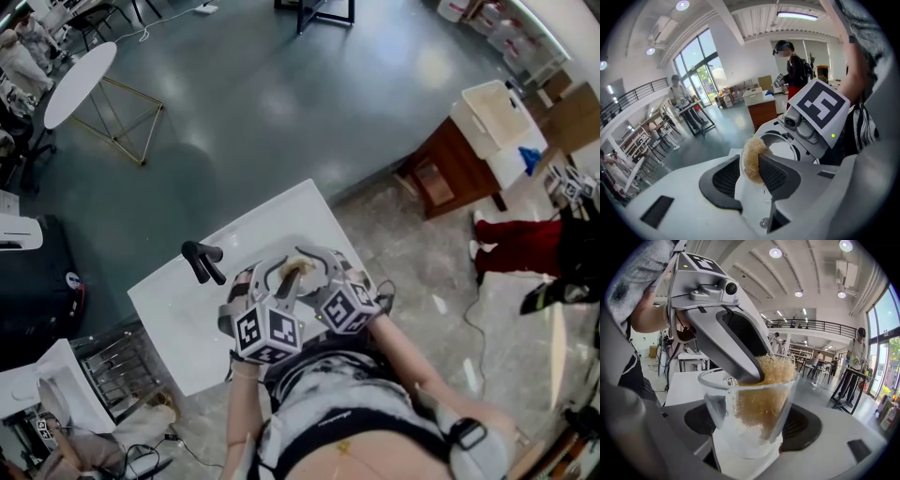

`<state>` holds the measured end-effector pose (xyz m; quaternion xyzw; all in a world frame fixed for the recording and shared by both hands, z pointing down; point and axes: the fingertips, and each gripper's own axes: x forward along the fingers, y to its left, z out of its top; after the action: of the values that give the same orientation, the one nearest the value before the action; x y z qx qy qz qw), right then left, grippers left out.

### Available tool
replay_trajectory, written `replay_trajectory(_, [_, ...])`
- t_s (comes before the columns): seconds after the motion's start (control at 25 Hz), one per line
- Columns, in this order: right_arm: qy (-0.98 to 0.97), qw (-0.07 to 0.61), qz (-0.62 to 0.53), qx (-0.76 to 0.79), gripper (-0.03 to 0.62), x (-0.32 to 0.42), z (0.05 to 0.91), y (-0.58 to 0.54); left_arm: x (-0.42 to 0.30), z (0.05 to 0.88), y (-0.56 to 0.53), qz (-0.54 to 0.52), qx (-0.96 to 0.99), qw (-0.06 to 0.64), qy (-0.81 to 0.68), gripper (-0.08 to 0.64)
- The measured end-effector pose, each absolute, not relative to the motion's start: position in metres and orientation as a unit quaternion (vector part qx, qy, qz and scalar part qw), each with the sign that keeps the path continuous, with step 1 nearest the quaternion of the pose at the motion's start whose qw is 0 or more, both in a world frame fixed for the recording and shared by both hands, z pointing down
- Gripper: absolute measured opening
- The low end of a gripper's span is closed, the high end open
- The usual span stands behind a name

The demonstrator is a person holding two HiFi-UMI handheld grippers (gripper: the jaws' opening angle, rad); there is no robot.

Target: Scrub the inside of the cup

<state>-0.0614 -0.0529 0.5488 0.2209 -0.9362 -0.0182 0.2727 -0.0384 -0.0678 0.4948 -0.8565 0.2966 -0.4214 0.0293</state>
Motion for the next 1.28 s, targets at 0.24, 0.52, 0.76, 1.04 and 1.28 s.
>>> replay_trajectory(0.24, [-0.940, 0.269, -0.031, 0.208, 0.391, -0.062, 0.547, -0.046, -0.034, 0.500, -0.067, -0.427, -0.857, 0.038, 0.287, 0.141])
replay_trajectory(0.52, [-0.938, 0.269, -0.033, 0.215, 0.391, -0.061, 0.545, -0.048, -0.031, 0.493, -0.069, -0.417, -0.857, 0.037, 0.299, 0.104])
replay_trajectory(0.76, [-0.940, 0.264, -0.033, 0.214, 0.391, -0.065, 0.544, -0.049, -0.033, 0.488, -0.069, -0.406, -0.861, 0.030, 0.305, 0.095])
replay_trajectory(1.04, [-0.940, 0.267, -0.026, 0.209, 0.391, -0.066, 0.536, -0.048, -0.037, 0.478, -0.068, -0.391, -0.855, 0.060, 0.336, 0.098])
replay_trajectory(1.28, [-0.939, 0.272, -0.024, 0.209, 0.392, -0.066, 0.540, -0.048, -0.042, 0.469, -0.068, -0.368, -0.853, 0.071, 0.362, 0.086])
